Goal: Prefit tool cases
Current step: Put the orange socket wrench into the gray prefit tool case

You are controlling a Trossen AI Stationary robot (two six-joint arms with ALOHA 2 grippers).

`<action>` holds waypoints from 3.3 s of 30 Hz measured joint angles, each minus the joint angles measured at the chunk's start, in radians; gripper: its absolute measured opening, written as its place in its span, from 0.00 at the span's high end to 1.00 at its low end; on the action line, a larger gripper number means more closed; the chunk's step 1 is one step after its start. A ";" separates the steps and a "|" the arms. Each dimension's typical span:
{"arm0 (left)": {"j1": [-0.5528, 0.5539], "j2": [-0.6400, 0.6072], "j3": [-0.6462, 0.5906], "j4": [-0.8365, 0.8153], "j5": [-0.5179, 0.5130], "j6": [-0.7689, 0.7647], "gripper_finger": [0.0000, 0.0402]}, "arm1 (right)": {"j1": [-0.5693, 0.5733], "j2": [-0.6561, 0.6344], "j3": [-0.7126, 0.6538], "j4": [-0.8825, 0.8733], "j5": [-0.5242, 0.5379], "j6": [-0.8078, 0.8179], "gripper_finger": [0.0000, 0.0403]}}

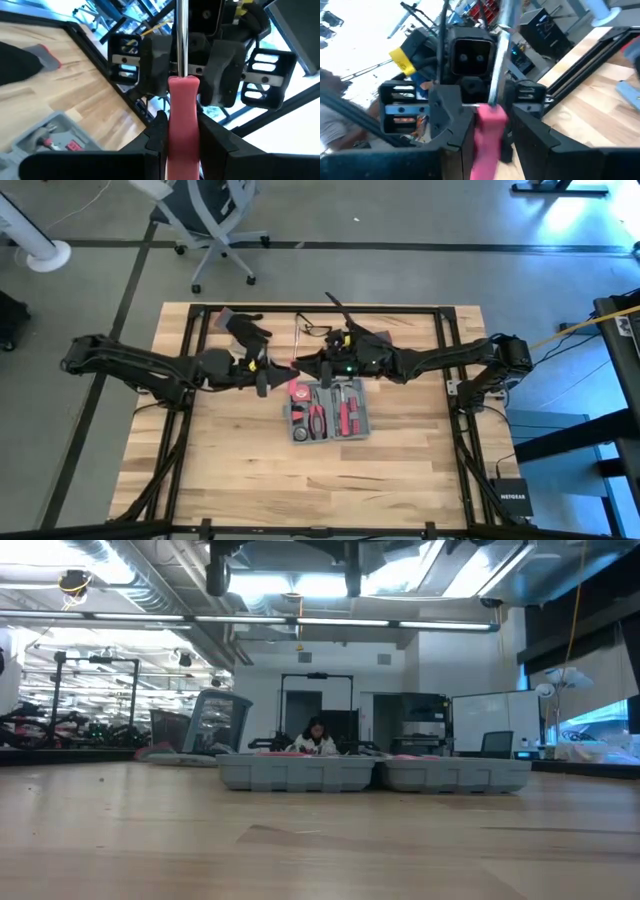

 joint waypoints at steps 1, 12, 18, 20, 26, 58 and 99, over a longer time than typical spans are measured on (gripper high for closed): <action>0.000 0.012 0.000 0.011 0.008 0.000 0.84 | 0.000 0.000 0.000 0.004 -0.008 0.000 0.70; 0.028 0.044 0.000 0.072 0.038 -0.015 0.84 | -0.001 0.000 0.000 -0.001 -0.056 -0.005 0.70; 0.032 0.044 0.000 0.072 0.033 0.006 0.84 | -0.001 0.000 -0.001 -0.001 -0.041 -0.011 0.86; 0.032 0.043 0.000 0.074 0.033 0.021 0.84 | 0.000 -0.002 -0.001 -0.002 -0.043 -0.010 0.90; 0.034 0.040 0.000 0.070 0.034 0.020 0.84 | -0.002 -0.002 -0.001 -0.001 -0.072 -0.021 0.90; 0.034 -0.183 -0.024 -0.663 -0.132 -0.040 0.44 | 0.054 -0.224 -0.213 -0.945 -0.138 0.402 0.90; 0.034 -0.109 -0.025 -0.667 -0.133 -0.054 0.44 | 0.032 -0.079 -0.393 -0.752 -0.146 0.636 0.50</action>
